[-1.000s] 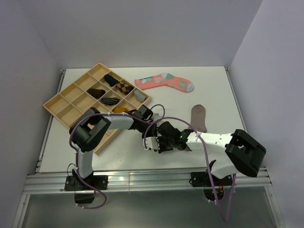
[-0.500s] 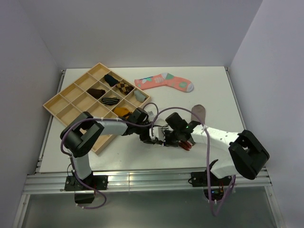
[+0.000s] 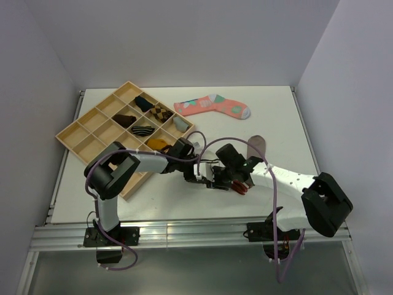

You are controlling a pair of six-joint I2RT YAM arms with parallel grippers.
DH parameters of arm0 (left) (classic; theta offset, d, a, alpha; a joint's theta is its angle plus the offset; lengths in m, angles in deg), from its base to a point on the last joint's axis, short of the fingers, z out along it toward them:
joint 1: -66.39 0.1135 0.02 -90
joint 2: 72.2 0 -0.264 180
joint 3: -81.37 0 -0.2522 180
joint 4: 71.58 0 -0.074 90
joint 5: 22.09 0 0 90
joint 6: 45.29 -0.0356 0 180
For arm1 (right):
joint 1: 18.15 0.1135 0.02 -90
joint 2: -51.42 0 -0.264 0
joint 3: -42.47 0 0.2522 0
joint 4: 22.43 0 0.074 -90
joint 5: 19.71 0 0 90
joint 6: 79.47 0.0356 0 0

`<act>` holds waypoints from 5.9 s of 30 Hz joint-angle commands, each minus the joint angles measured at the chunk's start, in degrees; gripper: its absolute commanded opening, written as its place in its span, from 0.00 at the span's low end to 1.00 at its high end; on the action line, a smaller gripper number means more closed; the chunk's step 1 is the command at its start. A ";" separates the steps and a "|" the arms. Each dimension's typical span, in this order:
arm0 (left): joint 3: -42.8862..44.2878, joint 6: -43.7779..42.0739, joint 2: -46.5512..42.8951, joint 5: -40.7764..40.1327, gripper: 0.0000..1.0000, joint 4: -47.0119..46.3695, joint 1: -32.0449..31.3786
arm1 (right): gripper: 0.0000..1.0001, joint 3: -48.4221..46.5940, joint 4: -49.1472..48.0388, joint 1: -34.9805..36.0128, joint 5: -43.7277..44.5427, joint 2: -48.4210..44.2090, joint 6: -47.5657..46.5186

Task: Roll the socks
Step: Roll the sock at the center of the board, then move the sock to the center of the board.

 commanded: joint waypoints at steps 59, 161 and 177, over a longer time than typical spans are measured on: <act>5.68 -11.62 4.74 11.94 0.00 17.97 1.64 | 0.40 5.23 -9.74 12.14 10.01 2.08 -6.28; -9.97 -14.79 -3.61 -27.79 0.00 -15.01 -16.55 | 0.43 -25.18 40.45 -25.30 -20.84 30.82 -10.85; -10.58 -11.10 -7.91 -19.46 0.00 -4.89 -12.51 | 0.41 -19.91 33.25 -35.58 -7.92 30.30 -8.04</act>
